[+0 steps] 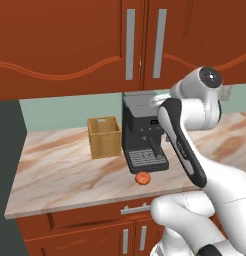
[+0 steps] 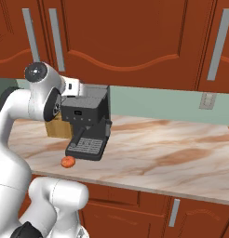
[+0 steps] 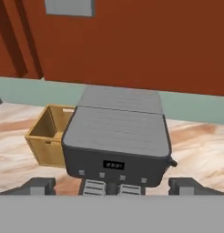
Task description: Pick the pan from the cabinet and place it on the stove. Then turn on the stove burner for the pan.
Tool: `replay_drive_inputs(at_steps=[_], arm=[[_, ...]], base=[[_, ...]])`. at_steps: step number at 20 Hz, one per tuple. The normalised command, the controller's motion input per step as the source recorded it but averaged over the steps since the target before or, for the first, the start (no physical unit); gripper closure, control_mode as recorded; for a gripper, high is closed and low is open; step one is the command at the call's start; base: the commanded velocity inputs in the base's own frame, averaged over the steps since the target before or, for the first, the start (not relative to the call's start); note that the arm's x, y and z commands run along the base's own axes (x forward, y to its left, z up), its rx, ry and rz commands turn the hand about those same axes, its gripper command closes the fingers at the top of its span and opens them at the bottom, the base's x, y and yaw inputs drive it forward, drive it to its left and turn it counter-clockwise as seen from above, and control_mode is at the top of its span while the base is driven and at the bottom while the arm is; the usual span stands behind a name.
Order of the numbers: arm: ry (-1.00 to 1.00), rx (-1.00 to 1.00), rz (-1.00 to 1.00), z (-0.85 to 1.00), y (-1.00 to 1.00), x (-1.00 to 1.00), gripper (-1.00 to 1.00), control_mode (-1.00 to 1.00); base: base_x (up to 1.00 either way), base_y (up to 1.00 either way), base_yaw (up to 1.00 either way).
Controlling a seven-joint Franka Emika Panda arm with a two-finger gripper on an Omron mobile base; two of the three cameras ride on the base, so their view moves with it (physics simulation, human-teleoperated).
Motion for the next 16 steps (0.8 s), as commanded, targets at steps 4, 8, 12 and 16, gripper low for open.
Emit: replay_drive_inputs(at_steps=[4,8,12,16], arm=[[-0.22,0.00,0.00,0.54,0.00,0.00,-1.00,-1.00],[-0.24,0.00,0.00,0.54,0.06,0.00,-1.00,-1.00],[-0.23,0.00,0.00,0.49,0.20,0.00,-1.00,-1.00],[-0.21,0.00,0.00,0.45,0.24,0.00,-1.00,-1.00]], base=[[0.00,0.00,0.00],[0.00,0.00,0.00],[0.00,0.00,0.00],[0.00,0.00,0.00]])
